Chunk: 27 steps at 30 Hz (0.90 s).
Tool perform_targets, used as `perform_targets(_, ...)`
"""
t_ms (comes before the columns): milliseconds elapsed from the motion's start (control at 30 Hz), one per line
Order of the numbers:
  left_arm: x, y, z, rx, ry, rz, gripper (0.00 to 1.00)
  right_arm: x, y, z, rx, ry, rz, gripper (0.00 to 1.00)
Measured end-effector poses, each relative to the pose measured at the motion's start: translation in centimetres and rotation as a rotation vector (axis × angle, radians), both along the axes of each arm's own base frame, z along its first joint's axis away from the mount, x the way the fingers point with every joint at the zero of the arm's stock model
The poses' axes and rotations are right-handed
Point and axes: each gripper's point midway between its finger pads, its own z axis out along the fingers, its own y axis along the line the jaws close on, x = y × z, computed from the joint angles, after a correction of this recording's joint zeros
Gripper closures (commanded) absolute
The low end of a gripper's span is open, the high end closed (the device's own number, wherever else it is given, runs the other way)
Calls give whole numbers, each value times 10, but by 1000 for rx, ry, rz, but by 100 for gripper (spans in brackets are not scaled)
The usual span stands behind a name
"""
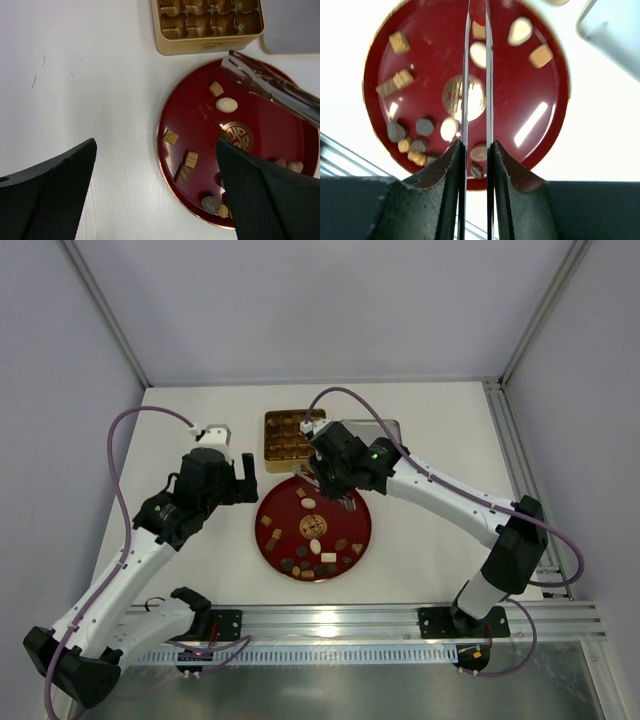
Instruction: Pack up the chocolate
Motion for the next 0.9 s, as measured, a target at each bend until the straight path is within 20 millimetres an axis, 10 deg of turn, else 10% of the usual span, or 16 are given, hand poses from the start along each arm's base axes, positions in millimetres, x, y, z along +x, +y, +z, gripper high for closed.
perform_targets(367, 0, 0, 0, 0, 0, 0, 0, 84, 5, 55, 123, -118, -111, 69)
perform_targets(600, 0, 0, 0, 1, 0, 0, 0, 133, 26, 29, 100, -106, -131, 69)
perform_targets(900, 0, 0, 0, 2, 0, 0, 0, 148, 43, -5, 73, -56, -116, 69)
